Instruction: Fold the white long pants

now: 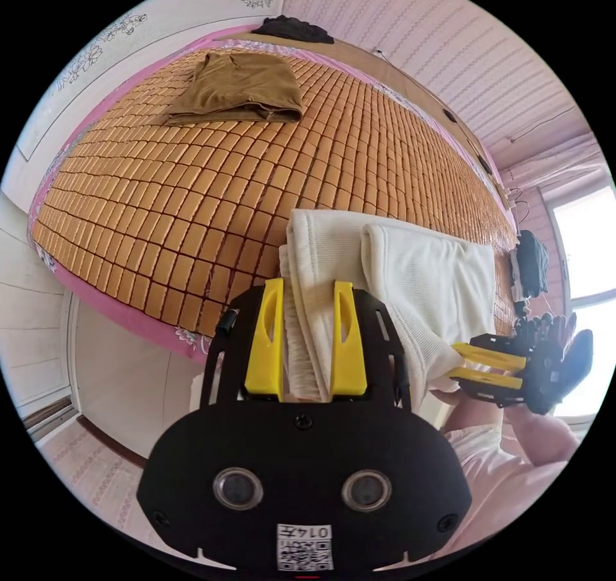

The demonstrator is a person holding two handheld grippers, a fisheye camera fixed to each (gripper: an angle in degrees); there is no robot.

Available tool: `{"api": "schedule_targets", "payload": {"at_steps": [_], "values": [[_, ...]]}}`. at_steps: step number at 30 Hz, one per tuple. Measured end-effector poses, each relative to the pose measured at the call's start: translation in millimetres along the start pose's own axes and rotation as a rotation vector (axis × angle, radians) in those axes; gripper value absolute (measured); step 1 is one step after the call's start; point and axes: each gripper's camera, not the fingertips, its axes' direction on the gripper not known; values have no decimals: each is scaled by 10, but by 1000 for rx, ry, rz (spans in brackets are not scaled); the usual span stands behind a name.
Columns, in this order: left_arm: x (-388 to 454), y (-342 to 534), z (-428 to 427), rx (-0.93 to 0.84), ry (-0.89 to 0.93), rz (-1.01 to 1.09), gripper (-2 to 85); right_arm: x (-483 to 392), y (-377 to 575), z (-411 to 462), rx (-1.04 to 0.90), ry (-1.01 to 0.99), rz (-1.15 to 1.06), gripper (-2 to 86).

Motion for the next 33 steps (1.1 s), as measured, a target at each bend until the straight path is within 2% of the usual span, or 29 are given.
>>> {"api": "schedule_targets", "payload": {"at_steps": [6,10,14,15,17,19,22,24,27,29,31,33], "values": [[-204,192,-563,181,133,-18,78,654,898,-509,264,-235,263,51],[-134,150,-440,87,84,42,91,1045,1550,-704,419,-345,431,51],[90,-11,9,-85,62,65,118,1370,2320,-945,632,-438,567,49],[179,-51,121,-132,-12,81,116,1451,2542,-1044,701,-452,599,48],[299,-96,67,-120,-46,122,90,1570,2866,-1260,806,-436,637,47],[363,-154,-159,-53,22,135,54,1711,3160,-1547,911,-408,652,47],[570,-344,-813,122,115,187,36,1947,3528,-2125,1042,-292,638,46],[711,-363,-1558,318,180,253,28,2024,3850,-2550,1151,-177,624,47],[492,-27,-2364,537,141,276,34,1992,4490,-2731,1273,-64,613,51],[160,268,-2624,592,124,246,45,1945,4913,-2608,1280,-27,630,55],[-210,552,-2680,565,95,195,62,1866,5283,-2350,1204,40,705,59],[-733,843,-2406,445,45,20,87,1845,5730,-1810,1057,49,940,56]]}}
